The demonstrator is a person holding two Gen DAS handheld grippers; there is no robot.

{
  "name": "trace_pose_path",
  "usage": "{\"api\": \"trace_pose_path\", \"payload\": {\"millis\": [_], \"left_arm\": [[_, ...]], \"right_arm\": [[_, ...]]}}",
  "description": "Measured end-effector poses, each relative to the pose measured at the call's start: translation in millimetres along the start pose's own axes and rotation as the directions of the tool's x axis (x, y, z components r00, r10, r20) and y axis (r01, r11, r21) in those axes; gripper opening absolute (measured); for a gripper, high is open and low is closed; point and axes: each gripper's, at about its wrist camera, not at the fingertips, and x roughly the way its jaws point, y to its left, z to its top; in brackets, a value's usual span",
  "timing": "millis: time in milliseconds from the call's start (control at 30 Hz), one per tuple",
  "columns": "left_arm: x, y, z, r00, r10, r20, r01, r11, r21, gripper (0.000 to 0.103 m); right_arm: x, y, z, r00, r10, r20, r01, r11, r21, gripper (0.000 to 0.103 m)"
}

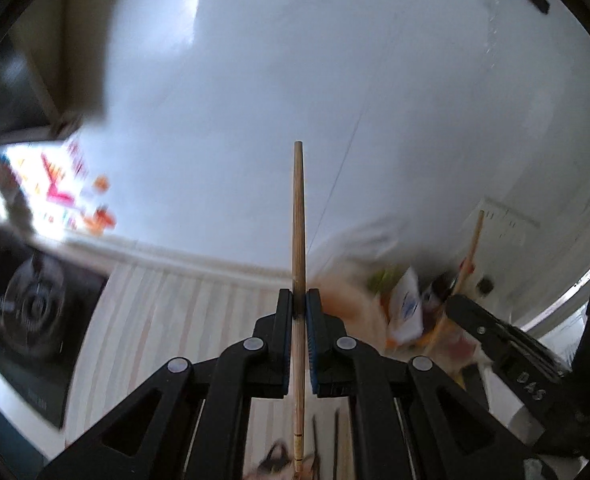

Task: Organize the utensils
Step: 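Lift both chopsticks and carry them over the cream chopstick holder, then drop the chopsticks into the holder by opening both tools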

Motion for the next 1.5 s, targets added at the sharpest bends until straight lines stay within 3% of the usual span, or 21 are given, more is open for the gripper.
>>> {"api": "trace_pose_path", "payload": {"millis": [300,500,633,833,1133,1267,1300,1367,1400,1433,1500], "left_arm": [[79,-14,60,0.994,-0.107,0.020,0.106,0.993,0.041,0.004],[130,-9,64,0.989,-0.148,-0.005,0.148,0.988,0.037,0.004],[144,-8,61,0.990,-0.142,0.027,0.139,0.988,0.073,0.004],[152,-6,56,0.990,-0.137,0.041,0.131,0.984,0.123,0.004],[148,-4,43,0.989,-0.141,-0.037,0.144,0.982,0.122,0.005],[131,2,37,0.986,-0.133,-0.105,0.145,0.983,0.115,0.008],[125,1,37,0.986,-0.127,-0.111,0.140,0.983,0.118,0.011],[110,5,34,0.991,-0.085,-0.107,0.097,0.989,0.115,0.029],[99,9,31,0.994,-0.060,-0.094,0.070,0.992,0.108,0.053],[93,12,33,0.996,-0.047,-0.082,0.055,0.993,0.099,0.075],[68,19,28,0.999,-0.009,-0.036,0.012,0.997,0.073,0.088]], "right_arm": [[35,-30,59,0.980,-0.082,0.179,0.071,0.995,0.066,0.007],[63,-43,68,0.967,-0.125,0.221,0.112,0.991,0.070,0.007],[75,-42,64,0.959,-0.142,0.246,0.131,0.990,0.058,0.007],[90,-45,55,0.962,-0.138,0.237,0.127,0.990,0.059,0.007],[98,-47,41,0.972,-0.122,0.203,0.112,0.992,0.061,0.007],[105,-50,36,0.989,-0.073,0.126,0.068,0.996,0.049,0.007],[107,-50,34,0.994,-0.061,0.092,0.057,0.997,0.045,0.008],[105,-52,30,0.998,-0.041,0.051,0.039,0.999,0.036,0.011],[103,-53,28,0.999,-0.035,0.035,0.034,0.999,0.034,0.024],[99,-55,26,0.999,-0.035,0.029,0.034,0.999,0.038,0.042],[85,-60,21,0.999,-0.031,0.032,0.029,0.998,0.054,0.056]]}}
